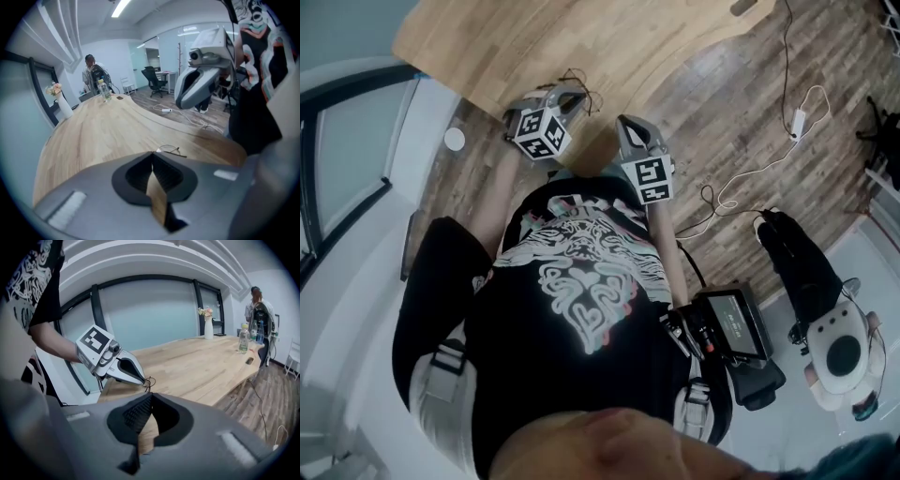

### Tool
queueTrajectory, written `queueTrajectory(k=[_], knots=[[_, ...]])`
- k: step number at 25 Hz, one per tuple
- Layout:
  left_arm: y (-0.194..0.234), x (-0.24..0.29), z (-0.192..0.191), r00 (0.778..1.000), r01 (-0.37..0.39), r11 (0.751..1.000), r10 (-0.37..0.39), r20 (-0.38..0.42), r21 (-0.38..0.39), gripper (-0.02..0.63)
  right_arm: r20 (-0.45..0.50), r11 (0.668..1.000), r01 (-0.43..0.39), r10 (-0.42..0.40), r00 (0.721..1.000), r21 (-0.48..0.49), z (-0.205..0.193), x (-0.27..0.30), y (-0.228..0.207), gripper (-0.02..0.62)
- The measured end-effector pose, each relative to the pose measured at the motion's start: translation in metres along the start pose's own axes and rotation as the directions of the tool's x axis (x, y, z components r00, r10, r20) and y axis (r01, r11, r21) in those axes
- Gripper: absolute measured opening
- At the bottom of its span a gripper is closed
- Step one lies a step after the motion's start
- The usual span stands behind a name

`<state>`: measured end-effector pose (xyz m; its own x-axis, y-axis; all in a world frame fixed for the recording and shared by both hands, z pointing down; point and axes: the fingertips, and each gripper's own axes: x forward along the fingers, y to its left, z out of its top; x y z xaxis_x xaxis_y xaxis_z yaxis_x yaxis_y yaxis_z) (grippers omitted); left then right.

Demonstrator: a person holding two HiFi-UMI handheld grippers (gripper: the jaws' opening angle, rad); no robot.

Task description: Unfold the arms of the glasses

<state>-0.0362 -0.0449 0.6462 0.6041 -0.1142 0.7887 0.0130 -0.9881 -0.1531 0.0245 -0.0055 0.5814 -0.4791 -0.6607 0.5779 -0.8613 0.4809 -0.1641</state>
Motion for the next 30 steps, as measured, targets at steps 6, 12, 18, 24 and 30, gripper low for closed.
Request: queueTrajectory(k=[6, 12, 18, 24, 30], knots=[[0.005, 0.018, -0.001, 0.997, 0.073, 0.996, -0.072, -0.017, 0.057, 0.015, 0.034, 0.992, -0.051, 0.047, 0.998, 0.118, -0.002, 0.011, -0.011, -0.002], [-0.010, 0.023, -0.008, 0.977, 0.202, 0.958, -0.184, -0.106, 0.203, 0.034, 0.059, 0.984, -0.061, 0.052, 0.997, 0.167, -0.005, 0.008, -0.014, -0.002], [-0.018, 0.032, -0.020, 0.931, 0.349, 0.873, -0.282, -0.232, 0.341, 0.034, 0.053, 0.982, -0.051, 0.041, 0.998, 0.183, -0.015, 0.008, -0.029, -0.002], [-0.017, 0.037, -0.023, 0.895, 0.426, 0.790, -0.295, -0.336, 0.441, 0.034, 0.035, 0.980, -0.051, 0.045, 0.998, 0.192, -0.019, 0.007, -0.026, -0.002], [-0.017, 0.044, -0.014, 0.845, 0.510, 0.713, -0.309, -0.436, 0.482, 0.034, 0.045, 0.978, -0.051, 0.043, 0.998, 0.202, -0.017, 0.008, -0.027, -0.002]])
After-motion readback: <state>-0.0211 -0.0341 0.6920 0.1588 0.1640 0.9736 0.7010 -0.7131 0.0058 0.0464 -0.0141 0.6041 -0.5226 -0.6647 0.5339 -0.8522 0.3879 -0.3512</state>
